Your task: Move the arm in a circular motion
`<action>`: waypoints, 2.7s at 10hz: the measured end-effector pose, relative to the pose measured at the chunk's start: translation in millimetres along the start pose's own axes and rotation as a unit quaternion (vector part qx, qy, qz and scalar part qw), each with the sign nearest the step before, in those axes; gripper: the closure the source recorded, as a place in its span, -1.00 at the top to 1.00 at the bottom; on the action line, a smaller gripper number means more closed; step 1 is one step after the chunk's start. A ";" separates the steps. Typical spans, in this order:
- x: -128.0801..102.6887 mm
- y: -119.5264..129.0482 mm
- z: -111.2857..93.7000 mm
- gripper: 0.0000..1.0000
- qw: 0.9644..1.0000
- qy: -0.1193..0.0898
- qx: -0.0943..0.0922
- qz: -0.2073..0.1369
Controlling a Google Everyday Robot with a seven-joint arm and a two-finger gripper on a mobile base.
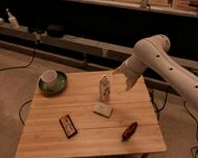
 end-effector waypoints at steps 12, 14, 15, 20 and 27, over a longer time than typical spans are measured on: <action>65.5 222.0 -53.7 0.30 0.933 0.233 -0.134 0.240; -9.9 258.2 -67.8 0.30 0.930 0.225 -0.149 0.248; -29.3 262.5 -70.9 0.30 0.932 0.219 -0.150 0.248; -138.9 205.6 -83.6 0.30 0.963 0.107 -0.118 0.218; -176.0 105.3 -90.3 0.30 0.990 0.000 -0.082 0.116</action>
